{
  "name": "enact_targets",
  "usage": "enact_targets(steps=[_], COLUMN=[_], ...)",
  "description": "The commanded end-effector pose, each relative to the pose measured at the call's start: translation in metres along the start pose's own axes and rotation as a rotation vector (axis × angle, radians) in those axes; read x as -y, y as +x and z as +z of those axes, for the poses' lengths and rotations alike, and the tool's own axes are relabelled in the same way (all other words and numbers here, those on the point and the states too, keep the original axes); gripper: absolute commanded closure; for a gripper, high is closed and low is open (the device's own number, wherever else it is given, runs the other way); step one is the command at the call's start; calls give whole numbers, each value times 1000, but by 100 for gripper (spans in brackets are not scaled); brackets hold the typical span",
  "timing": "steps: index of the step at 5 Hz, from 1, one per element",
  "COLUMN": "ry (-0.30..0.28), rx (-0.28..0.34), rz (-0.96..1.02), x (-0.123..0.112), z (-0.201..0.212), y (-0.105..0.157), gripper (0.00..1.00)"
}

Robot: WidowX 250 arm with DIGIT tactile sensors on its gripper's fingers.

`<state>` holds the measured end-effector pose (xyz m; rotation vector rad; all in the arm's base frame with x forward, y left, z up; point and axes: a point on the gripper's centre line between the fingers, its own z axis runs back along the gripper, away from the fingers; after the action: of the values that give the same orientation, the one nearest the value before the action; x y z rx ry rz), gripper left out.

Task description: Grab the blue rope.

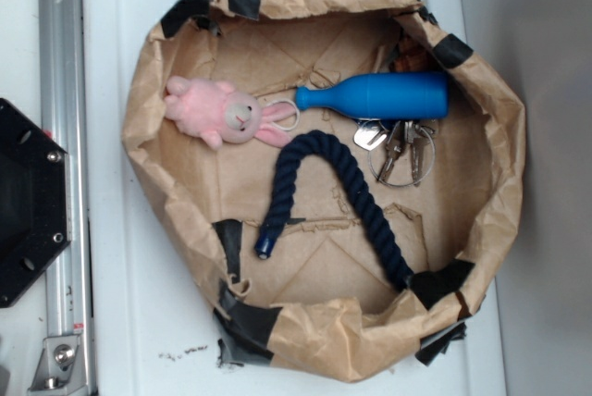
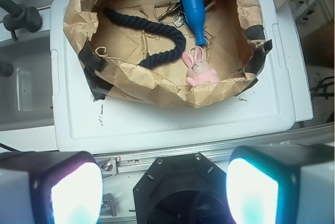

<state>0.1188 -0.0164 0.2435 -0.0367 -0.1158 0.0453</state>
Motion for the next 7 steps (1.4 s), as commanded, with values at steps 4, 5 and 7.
enact_targets(steps=[4, 5, 7], ry=[107, 102, 45], rx=[154, 37, -11], rz=[-396, -658, -769], x=[9, 16, 24], z=[-86, -144, -176], y=[111, 135, 162], gripper=[0, 0, 0])
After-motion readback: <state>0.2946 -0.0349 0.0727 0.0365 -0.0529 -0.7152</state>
